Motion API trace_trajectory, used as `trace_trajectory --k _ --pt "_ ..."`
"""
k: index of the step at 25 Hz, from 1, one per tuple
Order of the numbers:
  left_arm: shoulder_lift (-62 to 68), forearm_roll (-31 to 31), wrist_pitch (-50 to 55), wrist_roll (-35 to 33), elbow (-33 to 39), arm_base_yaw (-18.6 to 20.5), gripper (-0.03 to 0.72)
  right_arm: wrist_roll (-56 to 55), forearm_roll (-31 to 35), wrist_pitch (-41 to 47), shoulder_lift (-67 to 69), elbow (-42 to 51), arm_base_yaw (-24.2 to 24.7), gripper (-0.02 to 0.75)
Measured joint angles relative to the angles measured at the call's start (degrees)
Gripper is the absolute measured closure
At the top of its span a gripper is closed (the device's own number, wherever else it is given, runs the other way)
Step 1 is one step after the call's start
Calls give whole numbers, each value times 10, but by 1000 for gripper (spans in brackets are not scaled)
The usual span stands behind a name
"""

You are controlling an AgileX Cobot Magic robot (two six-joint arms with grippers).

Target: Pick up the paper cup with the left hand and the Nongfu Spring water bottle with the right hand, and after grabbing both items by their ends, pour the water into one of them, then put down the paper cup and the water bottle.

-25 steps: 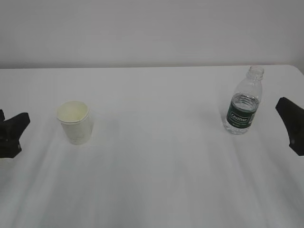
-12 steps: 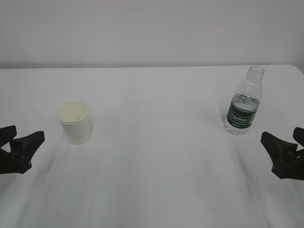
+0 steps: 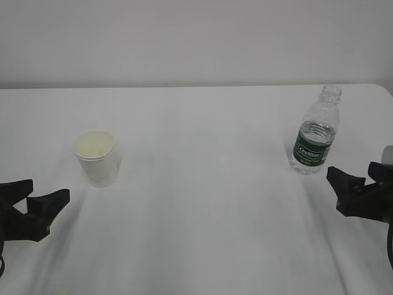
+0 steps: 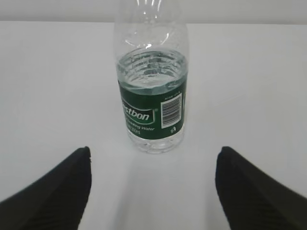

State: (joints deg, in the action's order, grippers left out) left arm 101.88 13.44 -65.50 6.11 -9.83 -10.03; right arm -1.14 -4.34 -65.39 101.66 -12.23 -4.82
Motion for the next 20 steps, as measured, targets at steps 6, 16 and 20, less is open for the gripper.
trace_trajectory --k 6,16,20 --pt "3 8 0 0 0 0 107 0 -6 0 55 -40 0 110" --pt "3 22 0 0 0 0 102 -3 -16 0 114 -101 0 108" --pt "3 28 0 0 0 0 102 -5 -19 0 139 -126 0 108"
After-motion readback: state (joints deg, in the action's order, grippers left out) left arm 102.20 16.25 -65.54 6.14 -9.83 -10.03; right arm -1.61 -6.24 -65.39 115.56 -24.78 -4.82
